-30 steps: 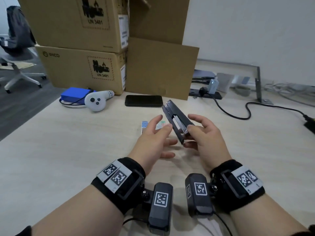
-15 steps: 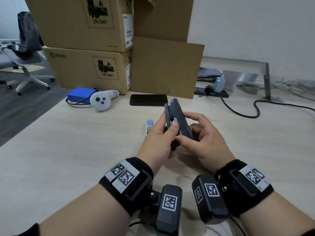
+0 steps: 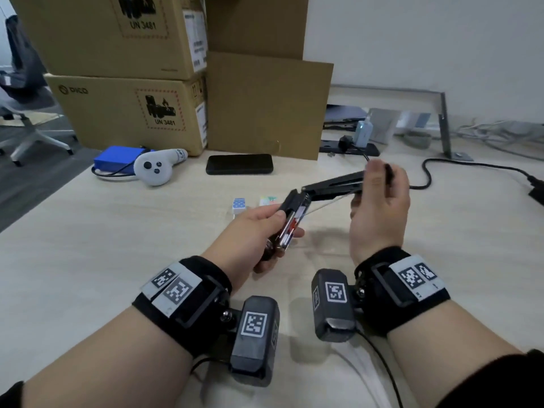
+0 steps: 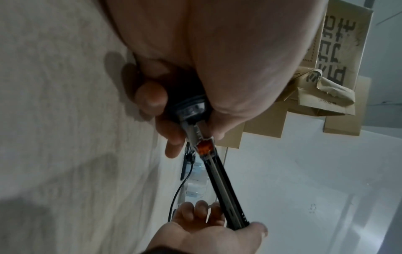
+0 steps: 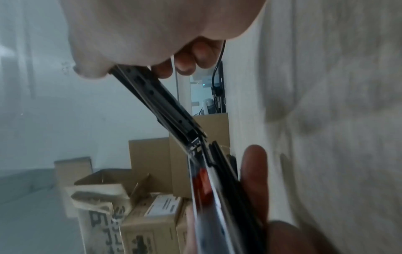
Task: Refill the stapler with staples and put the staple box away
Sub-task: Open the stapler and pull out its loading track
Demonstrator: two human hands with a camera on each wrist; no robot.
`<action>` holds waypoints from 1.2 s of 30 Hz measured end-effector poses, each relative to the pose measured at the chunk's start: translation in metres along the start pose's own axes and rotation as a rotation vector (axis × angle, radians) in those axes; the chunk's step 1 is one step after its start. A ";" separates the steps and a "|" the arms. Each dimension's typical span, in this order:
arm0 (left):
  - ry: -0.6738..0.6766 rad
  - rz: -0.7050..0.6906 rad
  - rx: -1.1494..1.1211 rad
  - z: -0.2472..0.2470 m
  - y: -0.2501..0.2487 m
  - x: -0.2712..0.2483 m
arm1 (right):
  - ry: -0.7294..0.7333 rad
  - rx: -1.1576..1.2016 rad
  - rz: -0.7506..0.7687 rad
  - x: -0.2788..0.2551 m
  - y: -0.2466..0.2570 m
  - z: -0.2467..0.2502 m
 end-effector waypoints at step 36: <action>-0.023 -0.251 0.020 0.009 -0.023 -0.005 | 0.445 -0.294 -0.285 -0.006 -0.033 -0.031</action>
Point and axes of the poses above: each hand's wrist, its own x-axis towards the middle knuckle, its own z-axis out of the back of the hand, y = z × x, the point moved 5 cm from there along x, towards the middle knuckle, and after that the axes turned 8 degrees about y, right-handed, at the moved point
